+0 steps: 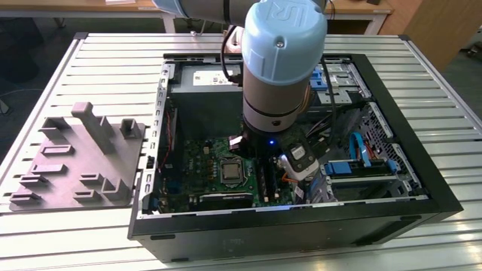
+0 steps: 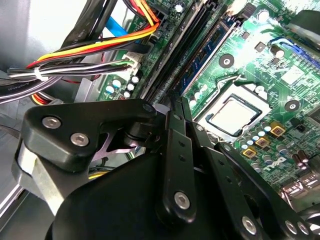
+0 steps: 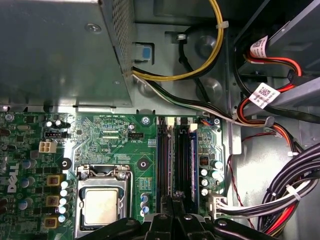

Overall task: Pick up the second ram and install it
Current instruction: 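Insert the second ram into the second slot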

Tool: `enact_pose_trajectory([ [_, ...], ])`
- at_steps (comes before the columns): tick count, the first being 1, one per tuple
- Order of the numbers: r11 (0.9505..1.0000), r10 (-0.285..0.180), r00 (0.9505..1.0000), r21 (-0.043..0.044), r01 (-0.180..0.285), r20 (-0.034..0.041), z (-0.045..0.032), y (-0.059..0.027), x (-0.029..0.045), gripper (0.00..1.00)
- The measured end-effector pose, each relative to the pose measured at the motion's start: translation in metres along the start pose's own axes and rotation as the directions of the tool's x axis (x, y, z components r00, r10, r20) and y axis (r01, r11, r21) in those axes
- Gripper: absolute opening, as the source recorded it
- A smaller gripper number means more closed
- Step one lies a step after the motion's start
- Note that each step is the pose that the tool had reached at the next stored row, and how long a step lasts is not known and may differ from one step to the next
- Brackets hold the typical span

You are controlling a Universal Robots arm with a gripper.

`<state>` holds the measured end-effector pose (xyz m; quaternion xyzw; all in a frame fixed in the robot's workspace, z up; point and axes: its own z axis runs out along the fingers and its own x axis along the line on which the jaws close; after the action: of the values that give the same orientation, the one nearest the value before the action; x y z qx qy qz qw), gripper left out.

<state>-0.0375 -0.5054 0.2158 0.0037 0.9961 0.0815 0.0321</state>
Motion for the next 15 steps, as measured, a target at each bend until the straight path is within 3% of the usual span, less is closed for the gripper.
enact_pose_trajectory([
  [15,1.0000,0.000,1.0000,0.0003,0.000,0.0000,0.0020,-0.0010,0.0001,0.11],
])
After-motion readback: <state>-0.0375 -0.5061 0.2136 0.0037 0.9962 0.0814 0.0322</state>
